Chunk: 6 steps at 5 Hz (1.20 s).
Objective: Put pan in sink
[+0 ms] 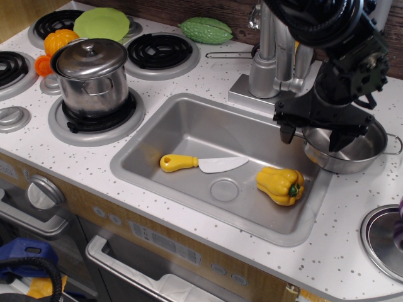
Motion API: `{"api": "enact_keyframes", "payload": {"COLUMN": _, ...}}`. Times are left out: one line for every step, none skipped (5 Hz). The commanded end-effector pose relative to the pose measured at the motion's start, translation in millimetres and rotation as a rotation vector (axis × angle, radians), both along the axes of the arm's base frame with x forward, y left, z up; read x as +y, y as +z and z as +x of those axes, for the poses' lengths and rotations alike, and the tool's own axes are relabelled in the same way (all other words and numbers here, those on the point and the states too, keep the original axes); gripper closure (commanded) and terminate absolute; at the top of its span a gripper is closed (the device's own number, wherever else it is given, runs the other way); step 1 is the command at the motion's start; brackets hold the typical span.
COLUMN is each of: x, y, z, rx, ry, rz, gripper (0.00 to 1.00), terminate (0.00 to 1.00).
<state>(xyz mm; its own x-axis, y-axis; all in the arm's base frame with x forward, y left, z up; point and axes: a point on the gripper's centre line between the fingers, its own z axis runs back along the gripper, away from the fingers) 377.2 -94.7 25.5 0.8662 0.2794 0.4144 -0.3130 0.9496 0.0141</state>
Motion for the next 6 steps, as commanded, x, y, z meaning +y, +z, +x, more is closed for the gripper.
{"api": "enact_keyframes", "payload": {"x": 2, "y": 4, "z": -3, "rx": -0.042, "ry": 0.012, "rz": -0.038, "gripper": 0.0, "terminate": 0.0}}
{"api": "enact_keyframes", "payload": {"x": 4, "y": 5, "z": -6, "rx": -0.028, "ry": 0.01, "rz": -0.029, "gripper": 0.0, "terminate": 0.0}}
{"api": "enact_keyframes", "payload": {"x": 6, "y": -3, "z": -5, "rx": -0.025, "ry": -0.009, "rz": -0.045, "gripper": 1.0, "terminate": 0.0}}
{"api": "enact_keyframes", "payload": {"x": 11, "y": -4, "z": -8, "rx": -0.012, "ry": -0.03, "rz": -0.056, "gripper": 1.0, "terminate": 0.0}}
{"api": "enact_keyframes", "payload": {"x": 21, "y": 6, "z": -15, "rx": 0.035, "ry": -0.065, "rz": -0.049, "gripper": 1.0, "terminate": 0.0}}
{"api": "enact_keyframes", "payload": {"x": 41, "y": 20, "z": -30, "rx": 0.14, "ry": -0.124, "rz": 0.008, "gripper": 1.0, "terminate": 0.0}}
